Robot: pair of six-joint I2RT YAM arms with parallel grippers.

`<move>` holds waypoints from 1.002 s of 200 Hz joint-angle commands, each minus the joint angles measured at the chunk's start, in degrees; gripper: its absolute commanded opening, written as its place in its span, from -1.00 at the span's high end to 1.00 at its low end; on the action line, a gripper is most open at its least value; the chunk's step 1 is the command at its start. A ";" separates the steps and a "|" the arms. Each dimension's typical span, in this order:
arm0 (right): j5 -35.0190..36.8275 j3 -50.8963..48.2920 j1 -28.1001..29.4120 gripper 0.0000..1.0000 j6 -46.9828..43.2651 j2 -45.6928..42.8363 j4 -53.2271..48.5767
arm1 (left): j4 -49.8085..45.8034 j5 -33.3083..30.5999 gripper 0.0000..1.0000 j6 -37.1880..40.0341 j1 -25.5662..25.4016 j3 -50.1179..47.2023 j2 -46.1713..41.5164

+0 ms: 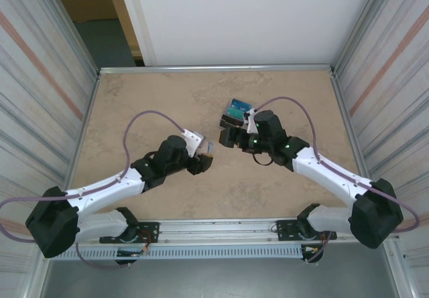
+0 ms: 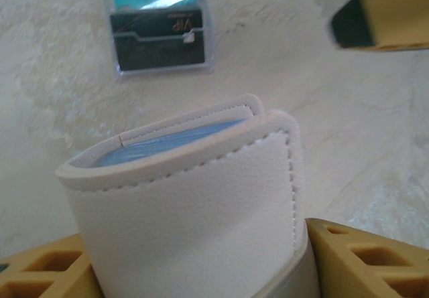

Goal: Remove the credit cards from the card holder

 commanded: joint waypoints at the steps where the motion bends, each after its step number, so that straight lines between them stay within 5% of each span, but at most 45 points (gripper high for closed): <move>1: -3.16 2.90 1.59 -0.72 0.34 3.04 4.02 | 5.57 3.14 -0.31 2.61 -0.48 0.23 -0.92; 142: -6.40 7.01 4.56 -0.41 1.24 13.36 6.69 | 6.37 4.35 -0.32 1.73 -0.48 2.49 1.10; 200: -7.00 6.72 4.61 0.23 2.01 13.11 7.41 | 7.24 3.62 -0.37 0.91 -0.48 3.18 1.38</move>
